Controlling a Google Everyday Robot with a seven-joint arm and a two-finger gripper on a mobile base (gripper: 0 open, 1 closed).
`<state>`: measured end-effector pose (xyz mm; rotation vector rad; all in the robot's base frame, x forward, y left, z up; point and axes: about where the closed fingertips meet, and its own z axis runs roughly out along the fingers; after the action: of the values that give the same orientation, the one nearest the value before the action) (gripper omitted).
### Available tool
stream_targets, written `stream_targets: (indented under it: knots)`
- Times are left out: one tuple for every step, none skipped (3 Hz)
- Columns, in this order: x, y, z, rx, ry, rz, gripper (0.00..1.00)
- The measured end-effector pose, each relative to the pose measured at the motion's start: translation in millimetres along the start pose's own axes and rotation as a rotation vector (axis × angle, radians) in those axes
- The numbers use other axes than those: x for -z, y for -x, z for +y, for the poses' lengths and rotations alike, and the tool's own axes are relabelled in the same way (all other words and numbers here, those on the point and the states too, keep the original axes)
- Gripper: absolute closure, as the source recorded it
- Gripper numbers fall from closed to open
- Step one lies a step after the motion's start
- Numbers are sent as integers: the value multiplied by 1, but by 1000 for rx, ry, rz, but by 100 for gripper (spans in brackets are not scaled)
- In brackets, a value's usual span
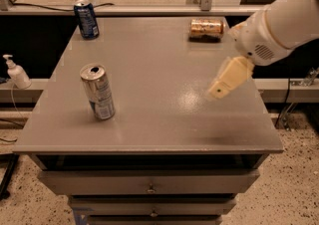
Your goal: Pick pepsi can
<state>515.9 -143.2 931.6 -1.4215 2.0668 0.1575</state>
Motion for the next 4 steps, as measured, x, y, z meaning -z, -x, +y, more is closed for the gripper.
stream_targets:
  knots:
    - [-44, 39, -8, -61, -2, -163, 0]
    - [-75, 78, -16, -160, -4, -297, 0]
    - [-75, 78, -15, -159, -4, -297, 0]
    - [-84, 90, -17, -162, -19, -318, 0]
